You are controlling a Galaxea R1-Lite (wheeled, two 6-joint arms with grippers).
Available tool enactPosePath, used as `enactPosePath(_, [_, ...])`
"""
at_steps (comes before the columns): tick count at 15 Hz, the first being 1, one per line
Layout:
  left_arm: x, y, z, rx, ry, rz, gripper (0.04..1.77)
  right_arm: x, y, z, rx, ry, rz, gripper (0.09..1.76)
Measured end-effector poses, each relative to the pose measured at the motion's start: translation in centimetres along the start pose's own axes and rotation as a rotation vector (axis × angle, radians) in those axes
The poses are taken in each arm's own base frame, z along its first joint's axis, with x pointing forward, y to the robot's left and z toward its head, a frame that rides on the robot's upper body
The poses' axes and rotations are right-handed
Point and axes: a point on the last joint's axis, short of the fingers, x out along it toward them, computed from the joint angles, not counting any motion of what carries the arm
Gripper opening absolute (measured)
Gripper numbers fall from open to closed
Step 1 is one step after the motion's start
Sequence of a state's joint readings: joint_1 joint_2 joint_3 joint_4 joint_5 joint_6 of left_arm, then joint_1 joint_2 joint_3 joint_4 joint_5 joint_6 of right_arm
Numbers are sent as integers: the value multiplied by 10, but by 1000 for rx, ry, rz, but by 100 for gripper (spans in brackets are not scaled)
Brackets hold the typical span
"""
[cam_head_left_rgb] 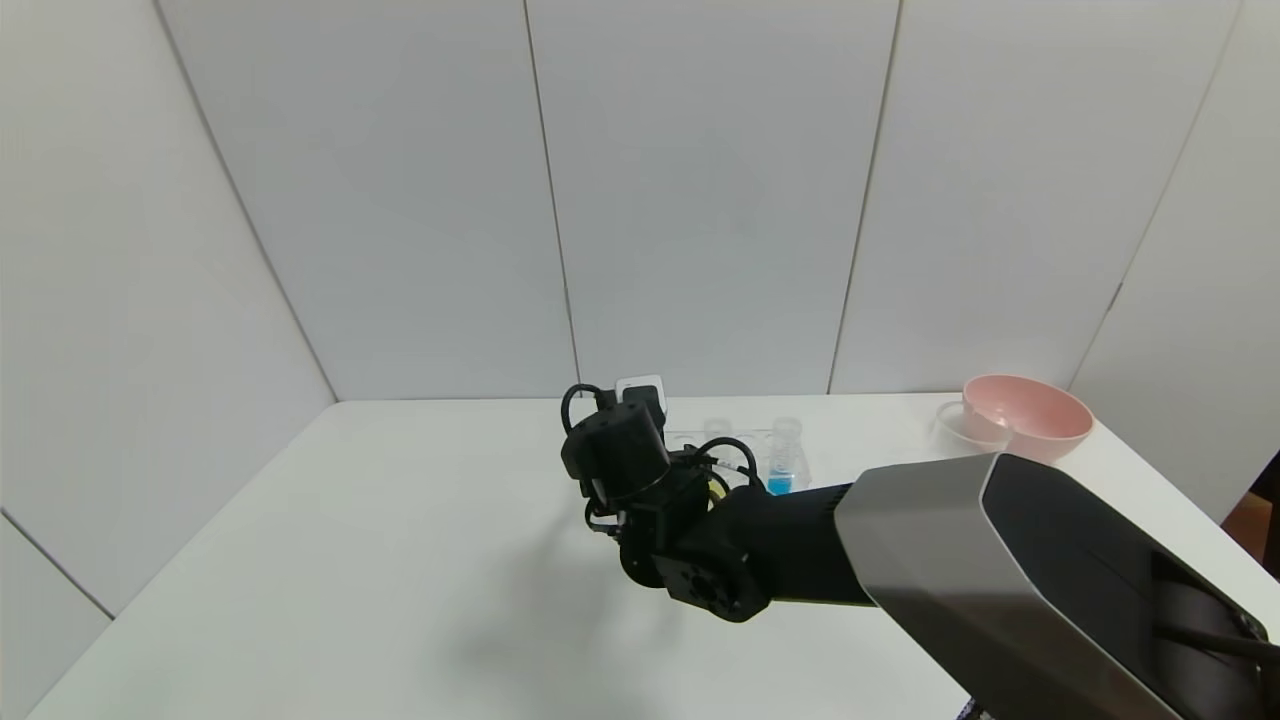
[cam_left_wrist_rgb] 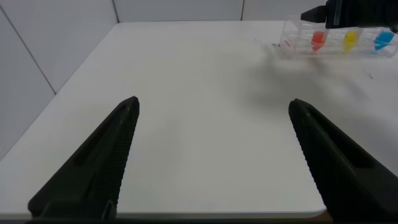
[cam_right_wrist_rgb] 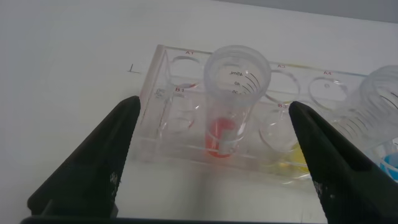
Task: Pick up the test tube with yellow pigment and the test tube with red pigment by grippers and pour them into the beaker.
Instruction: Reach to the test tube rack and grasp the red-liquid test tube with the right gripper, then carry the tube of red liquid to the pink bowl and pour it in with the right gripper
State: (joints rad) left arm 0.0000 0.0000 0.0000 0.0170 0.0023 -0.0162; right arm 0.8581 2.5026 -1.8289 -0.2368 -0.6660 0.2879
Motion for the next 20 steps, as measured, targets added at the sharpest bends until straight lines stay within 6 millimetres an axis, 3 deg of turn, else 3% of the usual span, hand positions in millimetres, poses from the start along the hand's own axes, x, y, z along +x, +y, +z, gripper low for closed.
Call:
enactPosePath(4, [0,0,0,0,0,0,172,0,-1,0,0,2,-2,171])
enactPosePath(8, [0,0,0,0,0,0,172,0,-2,1,1,3,-4,110])
enactPosePath(11, [0,0,0,0,0,0,172,1,-3,1,1,4,-7,78])
enactPosePath(12, [0,0,0,0,0,0,172,1,-4,0,-2,8,-12,51])
enactPosePath(20, [0,0,0,0,0,0,172,3,-7,1,0,10,-16,49])
